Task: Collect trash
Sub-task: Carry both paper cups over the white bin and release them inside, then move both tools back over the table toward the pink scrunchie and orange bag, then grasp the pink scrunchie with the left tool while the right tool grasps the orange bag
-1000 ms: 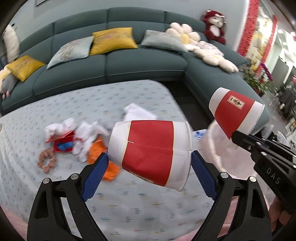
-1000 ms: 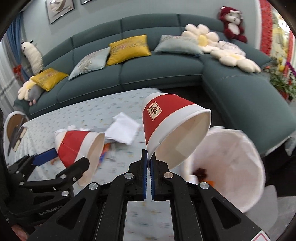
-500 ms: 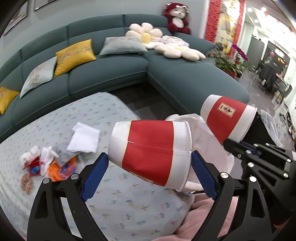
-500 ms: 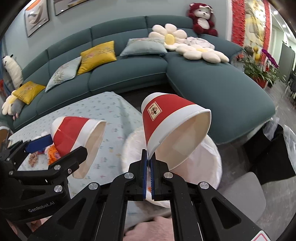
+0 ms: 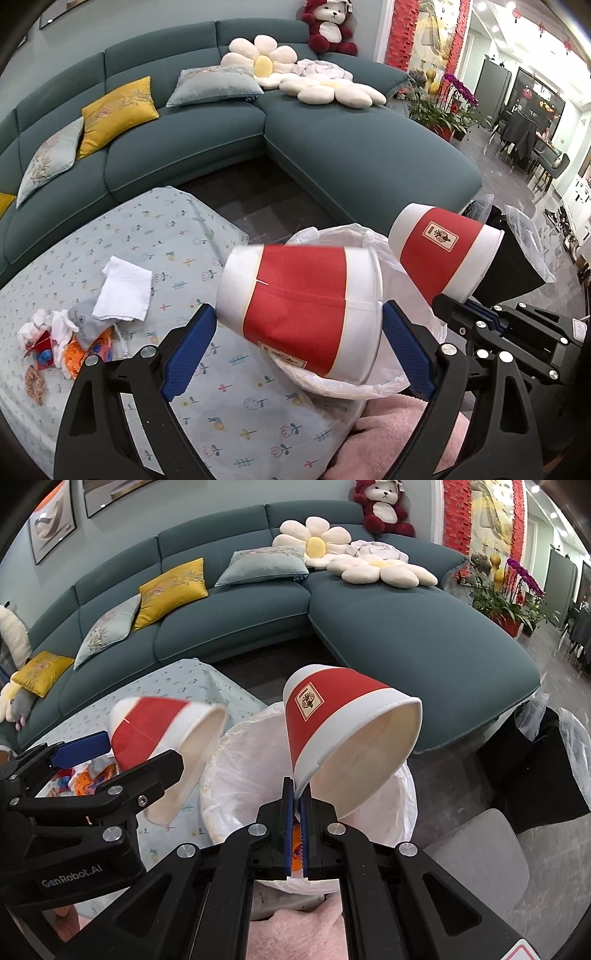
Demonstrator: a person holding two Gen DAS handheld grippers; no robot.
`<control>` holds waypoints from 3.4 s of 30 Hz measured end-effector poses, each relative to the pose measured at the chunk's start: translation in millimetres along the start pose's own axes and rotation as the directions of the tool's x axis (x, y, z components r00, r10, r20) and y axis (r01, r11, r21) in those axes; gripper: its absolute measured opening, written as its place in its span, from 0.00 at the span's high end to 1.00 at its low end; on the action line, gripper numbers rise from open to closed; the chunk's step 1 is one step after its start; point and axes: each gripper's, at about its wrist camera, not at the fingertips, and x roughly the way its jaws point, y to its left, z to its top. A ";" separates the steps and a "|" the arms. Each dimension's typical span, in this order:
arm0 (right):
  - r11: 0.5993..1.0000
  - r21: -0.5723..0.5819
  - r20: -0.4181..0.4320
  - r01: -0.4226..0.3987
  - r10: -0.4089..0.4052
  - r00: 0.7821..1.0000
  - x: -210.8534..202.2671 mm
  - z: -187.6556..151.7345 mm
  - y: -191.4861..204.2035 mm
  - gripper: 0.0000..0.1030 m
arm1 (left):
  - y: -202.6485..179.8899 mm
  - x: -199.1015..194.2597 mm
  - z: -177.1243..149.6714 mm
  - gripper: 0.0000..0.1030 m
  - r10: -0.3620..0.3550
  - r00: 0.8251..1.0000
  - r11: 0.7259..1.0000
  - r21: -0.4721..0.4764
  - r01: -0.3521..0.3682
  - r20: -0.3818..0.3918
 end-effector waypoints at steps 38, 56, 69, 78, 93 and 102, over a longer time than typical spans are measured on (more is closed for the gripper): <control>0.987 -0.146 0.045 -0.072 0.080 0.996 -18.6 3.4 114.6 0.46 | 154.2 -61.4 -53.3 0.13 0.206 0.978 0.936 -0.298 -0.189 0.026; 0.933 -0.300 -0.059 -0.200 0.191 0.980 -2.2 -24.9 254.1 0.46 | 293.3 -104.1 -130.3 0.13 0.368 0.927 0.811 -0.463 -0.357 -0.070; 0.901 -0.356 -0.151 -0.249 0.207 0.967 34.9 -44.5 323.9 0.46 | 370.1 -97.2 -170.5 0.13 0.403 0.899 0.752 -0.497 -0.433 -0.173; 0.893 -0.365 -0.217 -0.265 0.195 0.957 80.1 -49.2 364.0 0.46 | 424.3 -67.0 -188.3 0.13 0.376 0.894 0.705 -0.550 -0.447 -0.245; 0.892 -0.385 -0.305 -0.236 0.118 0.945 147.6 -65.8 382.0 0.51 | 443.0 -26.9 -207.0 0.50 0.283 0.915 0.707 -0.582 -0.402 -0.288; 0.874 -0.414 -0.312 -0.254 0.126 0.942 138.5 -78.7 367.4 0.78 | 428.7 -32.8 -201.5 0.94 0.259 0.930 0.731 -0.577 -0.365 -0.260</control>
